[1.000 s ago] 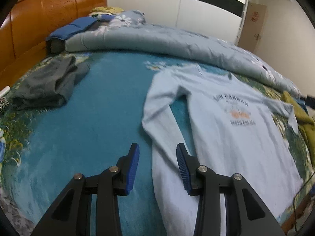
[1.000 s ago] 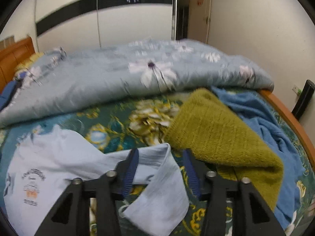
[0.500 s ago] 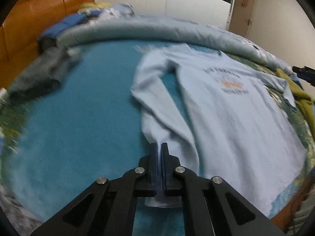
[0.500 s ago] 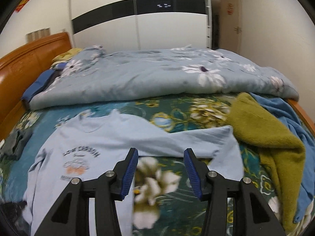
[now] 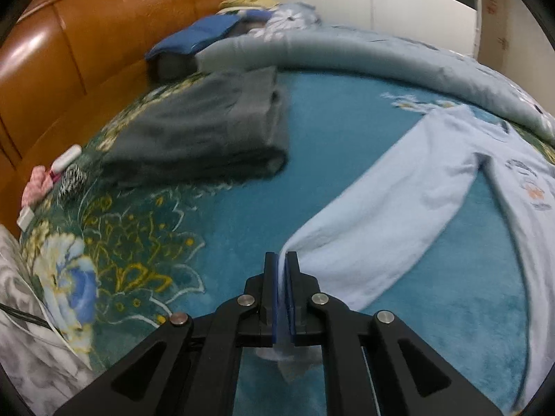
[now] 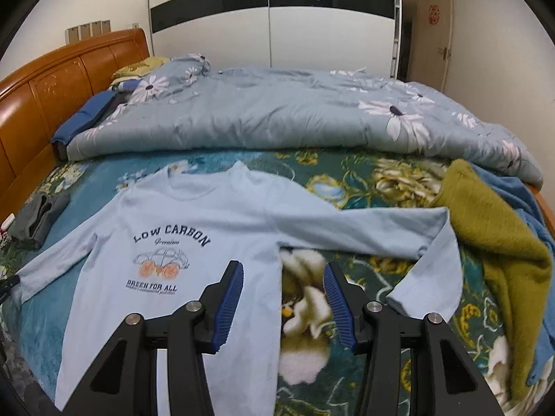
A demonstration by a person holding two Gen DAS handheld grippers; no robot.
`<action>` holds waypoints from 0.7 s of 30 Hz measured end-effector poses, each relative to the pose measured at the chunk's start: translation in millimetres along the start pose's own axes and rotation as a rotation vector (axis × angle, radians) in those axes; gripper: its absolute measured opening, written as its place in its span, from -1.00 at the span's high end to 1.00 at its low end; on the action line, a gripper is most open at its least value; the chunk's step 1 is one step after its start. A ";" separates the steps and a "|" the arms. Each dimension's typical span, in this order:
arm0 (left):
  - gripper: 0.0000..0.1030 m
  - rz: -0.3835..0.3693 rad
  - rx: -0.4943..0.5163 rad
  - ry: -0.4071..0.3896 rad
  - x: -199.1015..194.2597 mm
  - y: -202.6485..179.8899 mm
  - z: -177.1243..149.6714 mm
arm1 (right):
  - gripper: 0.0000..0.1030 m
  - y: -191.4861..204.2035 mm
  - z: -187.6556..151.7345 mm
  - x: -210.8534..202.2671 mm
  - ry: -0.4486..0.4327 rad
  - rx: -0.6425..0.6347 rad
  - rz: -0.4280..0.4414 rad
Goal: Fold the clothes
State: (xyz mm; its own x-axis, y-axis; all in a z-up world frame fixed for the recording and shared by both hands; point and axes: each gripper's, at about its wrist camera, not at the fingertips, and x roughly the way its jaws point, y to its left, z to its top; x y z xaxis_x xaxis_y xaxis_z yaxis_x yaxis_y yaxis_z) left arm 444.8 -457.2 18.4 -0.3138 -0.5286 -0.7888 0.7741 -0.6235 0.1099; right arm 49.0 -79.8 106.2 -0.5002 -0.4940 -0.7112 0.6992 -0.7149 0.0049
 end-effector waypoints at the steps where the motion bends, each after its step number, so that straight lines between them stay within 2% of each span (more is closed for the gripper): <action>1: 0.86 0.007 -0.008 0.002 1.4 2.5 -1.2 | -0.01 0.0 -1.1 0.3 0.003 0.001 -0.005; 6: 0.74 0.053 -0.034 -0.013 -2.1 13.1 -8.1 | -0.01 -22.0 -6.9 -12.0 -0.003 0.006 -0.040; 10: 0.70 0.113 -0.035 -0.072 -28.5 15.0 -9.9 | -0.01 -68.4 -19.3 -28.2 0.002 0.056 -0.138; 12: 0.65 0.127 -0.072 -0.116 -46.7 18.5 -10.1 | -0.01 -93.9 -30.3 -34.6 0.018 0.081 -0.177; 14: 0.46 0.084 -0.100 -0.148 -58.4 15.5 -7.8 | -0.01 -118.7 -44.7 -35.3 0.054 0.107 -0.196; 16: 0.38 0.047 -0.094 -0.172 -67.2 1.7 -6.9 | -0.01 -141.0 -58.3 -30.7 0.078 0.179 -0.197; 19: 0.38 0.007 -0.063 -0.194 -75.2 -21.5 -5.2 | -0.01 -170.0 -77.2 -19.2 0.083 0.309 -0.162; 21: 0.38 -0.020 -0.038 -0.198 -79.6 -37.9 -3.2 | -0.01 -171.3 -78.9 -8.4 0.097 0.314 -0.138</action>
State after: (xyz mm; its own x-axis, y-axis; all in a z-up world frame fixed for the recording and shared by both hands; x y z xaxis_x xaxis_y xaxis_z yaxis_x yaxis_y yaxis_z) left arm 442.3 -389.7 75.1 -0.4283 -0.6214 -0.6561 0.7854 -0.6150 0.0697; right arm -26.2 85.9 55.8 -0.5178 -0.3440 -0.7833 0.4302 -0.8961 0.1092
